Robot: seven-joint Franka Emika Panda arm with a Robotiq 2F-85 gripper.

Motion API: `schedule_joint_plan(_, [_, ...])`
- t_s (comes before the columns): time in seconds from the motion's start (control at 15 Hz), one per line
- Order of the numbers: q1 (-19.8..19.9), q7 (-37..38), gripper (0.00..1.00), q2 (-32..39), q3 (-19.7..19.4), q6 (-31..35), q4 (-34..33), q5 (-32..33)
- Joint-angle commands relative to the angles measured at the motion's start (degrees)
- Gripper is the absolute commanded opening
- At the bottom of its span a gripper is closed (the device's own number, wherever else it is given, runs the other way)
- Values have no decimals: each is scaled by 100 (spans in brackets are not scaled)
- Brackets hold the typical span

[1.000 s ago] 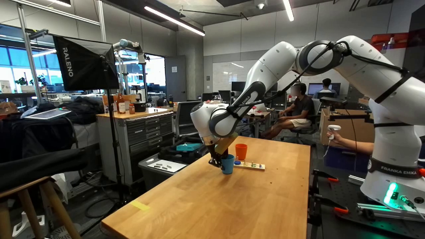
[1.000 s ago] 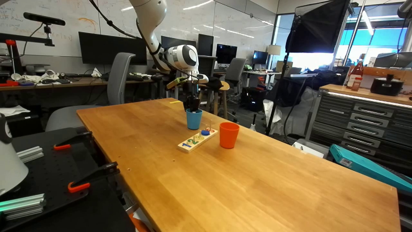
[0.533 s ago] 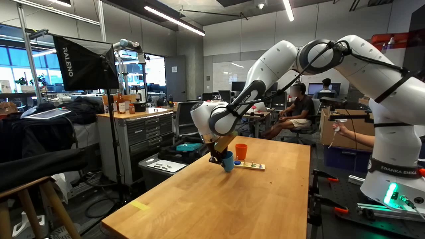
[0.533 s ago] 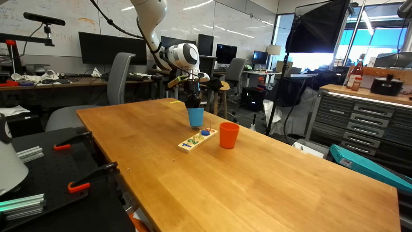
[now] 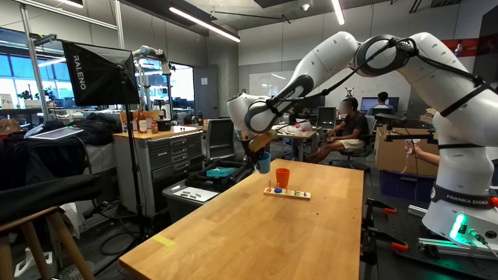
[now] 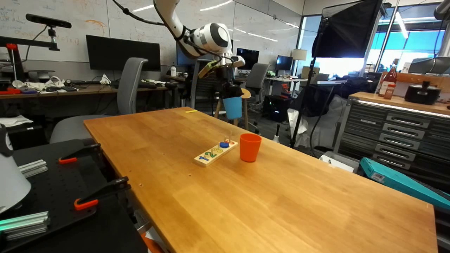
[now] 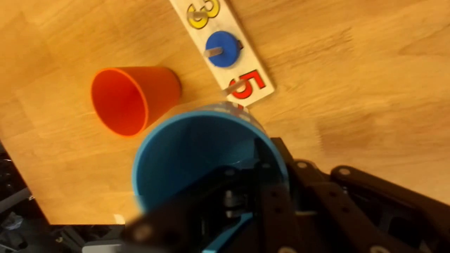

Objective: Pick up the blue cup and put it in the orange cup

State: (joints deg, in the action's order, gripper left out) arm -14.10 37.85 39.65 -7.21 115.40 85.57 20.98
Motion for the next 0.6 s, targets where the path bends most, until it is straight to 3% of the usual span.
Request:
schedule_joint_plan(0.0, [228, -45, 1, -221, -231, -256, -101, 64])
schedule_joint_plan(0.53, [618, 38, 1, -147, -447, -314, 311, 189])
